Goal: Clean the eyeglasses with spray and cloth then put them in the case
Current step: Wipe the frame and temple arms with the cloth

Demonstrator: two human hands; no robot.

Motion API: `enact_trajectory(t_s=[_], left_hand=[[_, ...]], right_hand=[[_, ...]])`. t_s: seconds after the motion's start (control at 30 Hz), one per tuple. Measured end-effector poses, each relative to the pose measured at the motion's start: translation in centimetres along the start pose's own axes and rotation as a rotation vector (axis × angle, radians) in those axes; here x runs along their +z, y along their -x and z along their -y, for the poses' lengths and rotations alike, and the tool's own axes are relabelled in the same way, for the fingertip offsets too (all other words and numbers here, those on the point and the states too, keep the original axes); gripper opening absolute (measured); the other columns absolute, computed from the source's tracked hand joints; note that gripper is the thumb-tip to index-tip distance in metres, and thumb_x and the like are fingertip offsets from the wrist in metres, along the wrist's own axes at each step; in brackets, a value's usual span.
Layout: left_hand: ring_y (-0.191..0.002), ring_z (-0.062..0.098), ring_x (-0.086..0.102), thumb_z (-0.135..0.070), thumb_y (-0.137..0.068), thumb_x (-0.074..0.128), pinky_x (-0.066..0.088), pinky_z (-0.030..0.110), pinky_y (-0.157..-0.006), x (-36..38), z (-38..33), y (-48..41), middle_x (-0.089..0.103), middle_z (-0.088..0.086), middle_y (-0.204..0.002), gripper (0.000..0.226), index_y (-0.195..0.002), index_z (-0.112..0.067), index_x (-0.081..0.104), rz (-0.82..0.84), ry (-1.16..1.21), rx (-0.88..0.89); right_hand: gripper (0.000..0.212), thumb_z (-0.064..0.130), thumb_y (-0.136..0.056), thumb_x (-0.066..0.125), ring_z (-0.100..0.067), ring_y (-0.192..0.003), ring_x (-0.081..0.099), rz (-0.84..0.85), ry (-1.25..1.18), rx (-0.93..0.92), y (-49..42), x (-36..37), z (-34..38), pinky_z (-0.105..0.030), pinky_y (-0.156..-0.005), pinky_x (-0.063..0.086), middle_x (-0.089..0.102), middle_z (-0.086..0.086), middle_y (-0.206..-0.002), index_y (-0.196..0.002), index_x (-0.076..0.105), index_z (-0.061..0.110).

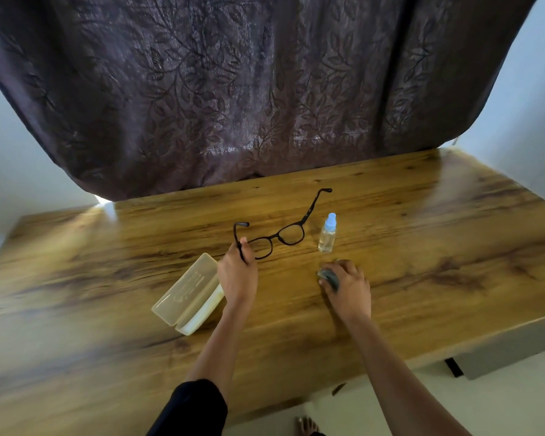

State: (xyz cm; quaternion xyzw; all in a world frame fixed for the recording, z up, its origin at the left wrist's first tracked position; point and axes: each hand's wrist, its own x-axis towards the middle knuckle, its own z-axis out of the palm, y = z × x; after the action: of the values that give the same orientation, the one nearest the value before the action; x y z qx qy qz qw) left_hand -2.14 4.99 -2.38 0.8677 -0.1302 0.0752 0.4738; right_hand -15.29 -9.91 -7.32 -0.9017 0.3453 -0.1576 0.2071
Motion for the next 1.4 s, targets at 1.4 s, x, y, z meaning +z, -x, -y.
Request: enact_trajectory(t_s=[1.4], left_hand=[[-0.057, 0.030, 0.058, -0.024, -0.099, 0.031, 0.029, 0.028, -0.045, -1.5, -3.3, 1.6, 0.063, 0.015, -0.065, 0.042, -0.073, -0.003, 0.055, -0.067, -0.042, 0.010]], right_hand=[[0.025, 0.021, -0.091, 0.048, -0.021, -0.094, 0.062, -0.143, -0.274, -0.420, 0.4, -3.6, 14.3, -0.034, -0.076, 0.055, 0.062, -0.009, -0.107, -0.101, 0.066, 0.008]])
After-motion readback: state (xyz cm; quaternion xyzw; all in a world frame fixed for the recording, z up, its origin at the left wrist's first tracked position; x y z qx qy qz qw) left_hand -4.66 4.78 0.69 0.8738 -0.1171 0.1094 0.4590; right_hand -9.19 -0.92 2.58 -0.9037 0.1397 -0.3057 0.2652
